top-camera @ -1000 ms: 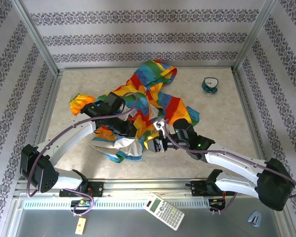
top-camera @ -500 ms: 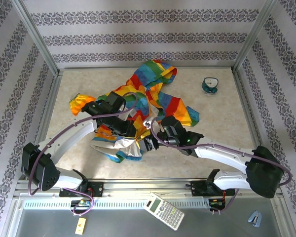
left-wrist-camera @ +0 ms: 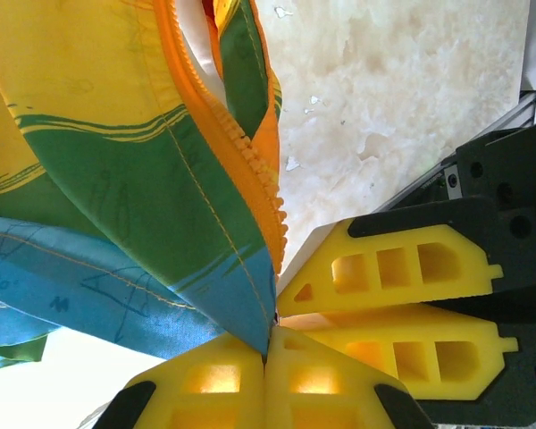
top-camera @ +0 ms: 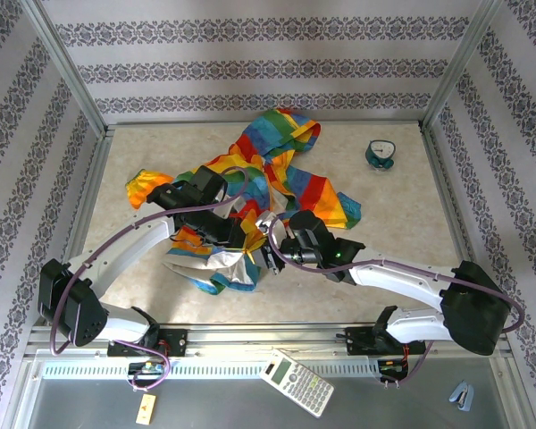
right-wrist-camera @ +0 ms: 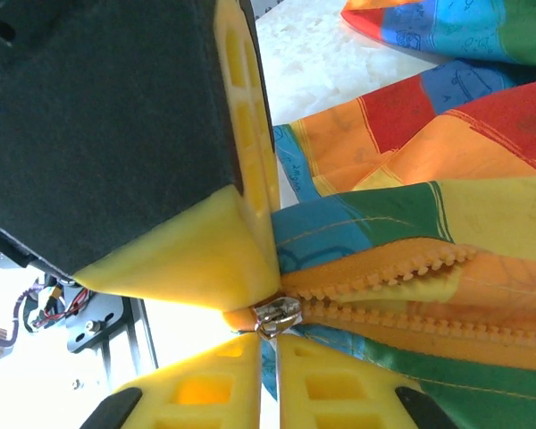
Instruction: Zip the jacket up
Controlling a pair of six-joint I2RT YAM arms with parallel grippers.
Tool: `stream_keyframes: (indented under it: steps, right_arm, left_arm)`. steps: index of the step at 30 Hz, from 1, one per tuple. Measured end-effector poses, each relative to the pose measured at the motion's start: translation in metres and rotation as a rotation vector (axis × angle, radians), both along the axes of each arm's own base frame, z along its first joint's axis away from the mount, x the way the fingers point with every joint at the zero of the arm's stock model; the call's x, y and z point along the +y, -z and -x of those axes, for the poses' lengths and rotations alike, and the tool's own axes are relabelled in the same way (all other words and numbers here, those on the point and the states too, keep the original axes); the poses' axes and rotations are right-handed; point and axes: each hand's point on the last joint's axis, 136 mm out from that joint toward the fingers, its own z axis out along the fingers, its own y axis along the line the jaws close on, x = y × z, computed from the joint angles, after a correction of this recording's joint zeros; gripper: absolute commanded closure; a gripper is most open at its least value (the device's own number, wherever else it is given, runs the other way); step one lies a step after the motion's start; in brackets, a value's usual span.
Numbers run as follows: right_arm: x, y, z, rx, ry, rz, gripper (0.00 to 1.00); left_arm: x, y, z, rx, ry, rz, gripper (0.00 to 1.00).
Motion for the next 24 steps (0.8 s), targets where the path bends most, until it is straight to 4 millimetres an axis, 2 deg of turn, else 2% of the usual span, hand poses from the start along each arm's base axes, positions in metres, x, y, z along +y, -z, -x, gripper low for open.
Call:
stream_keyframes:
  steps: [3,5,9,18,21,24]
  right_arm:
    - [0.000,0.000,0.000,-0.020,-0.009,0.003,0.88]
    - [-0.001,0.001,0.000,-0.033,-0.015,0.005,0.81]
    - [-0.002,0.004,0.000,-0.059,-0.024,0.012,0.74]
    - [0.002,0.004,-0.004,-0.106,-0.032,0.010,0.65]
    - [0.003,0.009,-0.005,-0.110,-0.036,0.023,0.67]
    - [0.005,0.013,-0.005,-0.122,-0.049,0.035,0.82]
  left_arm:
    - [0.000,0.000,0.000,-0.002,-0.001,-0.001,1.00]
    - [0.000,0.000,0.000,-0.002,-0.001,-0.001,1.00]
    - [0.001,-0.001,0.002,0.004,0.000,-0.001,1.00]
    - [0.001,-0.001,0.002,0.005,0.000,-0.002,1.00]
    - [0.001,-0.001,0.002,0.006,0.000,-0.002,1.00]
    - [0.002,0.000,0.003,0.007,0.000,-0.004,1.00]
